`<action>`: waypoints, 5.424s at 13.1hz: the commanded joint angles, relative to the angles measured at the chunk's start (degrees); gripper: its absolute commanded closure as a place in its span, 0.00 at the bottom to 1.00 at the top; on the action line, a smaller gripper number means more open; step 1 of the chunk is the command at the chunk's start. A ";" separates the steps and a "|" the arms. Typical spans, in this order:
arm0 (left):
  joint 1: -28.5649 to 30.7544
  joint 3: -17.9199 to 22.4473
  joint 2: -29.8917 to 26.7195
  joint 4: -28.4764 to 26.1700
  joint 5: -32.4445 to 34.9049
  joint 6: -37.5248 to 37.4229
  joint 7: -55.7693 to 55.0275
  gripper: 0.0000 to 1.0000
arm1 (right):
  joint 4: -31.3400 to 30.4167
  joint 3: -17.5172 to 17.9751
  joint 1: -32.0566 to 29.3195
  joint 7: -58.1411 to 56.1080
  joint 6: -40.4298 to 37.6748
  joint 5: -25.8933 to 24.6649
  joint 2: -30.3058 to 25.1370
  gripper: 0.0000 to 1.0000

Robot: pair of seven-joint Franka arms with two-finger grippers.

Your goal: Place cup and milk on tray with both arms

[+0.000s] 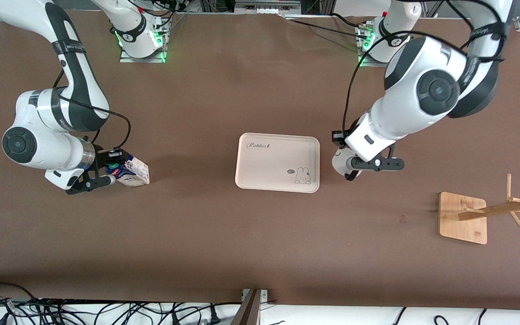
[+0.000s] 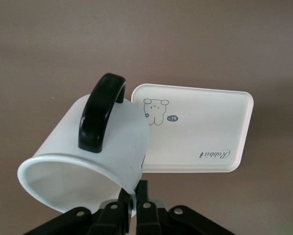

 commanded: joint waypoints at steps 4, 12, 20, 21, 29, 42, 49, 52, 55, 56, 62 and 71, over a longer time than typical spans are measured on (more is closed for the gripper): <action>-6.05 0.48 12.38 5.41 -0.19 -1.28 -6.71 1.00 | 7.74 0.45 3.86 6.42 -9.02 0.72 -0.20 0.60; -15.19 2.06 20.04 7.98 2.10 1.01 -20.31 1.00 | 11.88 0.45 14.41 18.72 -9.39 5.91 1.20 0.60; -15.28 2.15 23.38 7.80 2.97 3.54 -22.62 1.00 | 11.88 0.45 14.77 19.70 -9.38 5.91 1.38 0.60; -15.28 2.15 23.56 7.45 3.24 4.60 -22.45 1.00 | 11.88 0.45 14.86 19.79 -9.38 5.91 1.38 0.60; -13.10 2.06 21.37 8.24 3.15 1.81 -22.18 0.00 | 11.88 0.45 16.08 22.32 -9.21 6.00 1.38 0.60; 4.22 1.62 -4.03 12.46 16.50 -24.12 15.93 0.00 | 16.71 0.45 34.80 51.25 3.96 5.82 8.06 0.60; 7.83 10.38 -18.15 -4.80 8.63 -9.77 26.32 0.00 | 16.71 0.36 36.30 51.87 6.70 5.47 11.31 0.60; 7.31 12.78 -26.86 -15.73 7.37 -2.16 27.73 0.00 | 16.71 0.36 36.39 51.69 7.40 5.12 12.19 0.57; 7.21 14.36 -27.77 -17.34 7.46 -1.45 28.09 0.00 | 16.80 -0.08 36.30 51.25 7.40 5.03 11.93 0.00; 7.48 14.36 -27.51 -16.81 7.46 -2.15 28.09 0.00 | 16.98 -0.25 36.22 51.17 7.40 5.03 11.49 0.00; 7.65 13.84 -26.71 -15.58 7.55 -3.21 27.91 0.00 | 18.91 -7.09 34.81 50.11 -1.98 5.82 1.40 0.00; 7.65 13.75 -26.54 -15.40 7.99 -3.56 27.21 0.00 | 17.96 -12.93 20.87 21.20 -21.15 8.99 -9.32 0.00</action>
